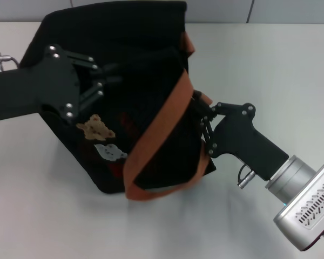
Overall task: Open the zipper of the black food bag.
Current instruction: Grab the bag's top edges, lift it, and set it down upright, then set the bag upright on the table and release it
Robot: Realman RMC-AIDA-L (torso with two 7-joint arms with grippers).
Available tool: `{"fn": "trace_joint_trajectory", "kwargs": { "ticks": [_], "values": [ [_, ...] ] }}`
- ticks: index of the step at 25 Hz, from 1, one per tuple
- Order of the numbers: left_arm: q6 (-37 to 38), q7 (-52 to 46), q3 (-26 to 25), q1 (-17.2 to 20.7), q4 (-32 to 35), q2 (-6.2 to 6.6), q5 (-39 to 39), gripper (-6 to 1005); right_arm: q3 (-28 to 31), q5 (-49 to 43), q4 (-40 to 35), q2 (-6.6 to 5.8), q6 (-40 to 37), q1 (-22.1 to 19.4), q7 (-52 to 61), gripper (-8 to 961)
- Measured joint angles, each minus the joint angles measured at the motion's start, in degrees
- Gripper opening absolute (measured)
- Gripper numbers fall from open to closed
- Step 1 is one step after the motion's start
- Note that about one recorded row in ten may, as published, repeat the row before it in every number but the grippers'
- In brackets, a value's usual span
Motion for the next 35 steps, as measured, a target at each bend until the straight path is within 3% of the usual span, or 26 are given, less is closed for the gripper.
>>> {"fn": "trace_joint_trajectory", "kwargs": {
  "ticks": [10,19,24,25,29,33,35],
  "values": [
    [1.2,2.3,-7.0,0.0,-5.3,0.22,-1.9,83,-0.9,0.0,-2.1,0.00,1.6,-3.4,1.4,72],
    [1.1,4.3,-8.7,-0.1,-9.3,0.25,-1.8,82,-0.2,0.3,-3.4,0.00,-0.7,-4.0,5.3,97],
    [-0.2,9.3,-10.5,0.3,-17.1,0.30,-1.7,82,2.1,0.5,-3.7,-0.01,-5.5,-4.0,11.6,112],
    [-0.6,13.0,-13.0,0.8,-22.0,0.41,-1.7,82,3.2,0.5,-3.8,-0.02,-6.4,-4.1,12.7,115],
    [-0.9,17.9,-16.6,2.2,-28.1,0.51,-1.7,81,7.4,0.6,-5.2,-0.11,-10.1,-5.0,17.2,126],
    [-1.3,21.7,-20.3,3.6,-33.4,0.49,-1.6,81,10.0,0.6,-7.8,-0.12,-10.9,-4.7,23.9,296],
    [-2.2,25.3,-23.0,3.7,-40.1,0.18,-1.8,81,10.7,0.6,-9.4,-0.18,-11.0,-4.1,27.8,384]
  ]
}}
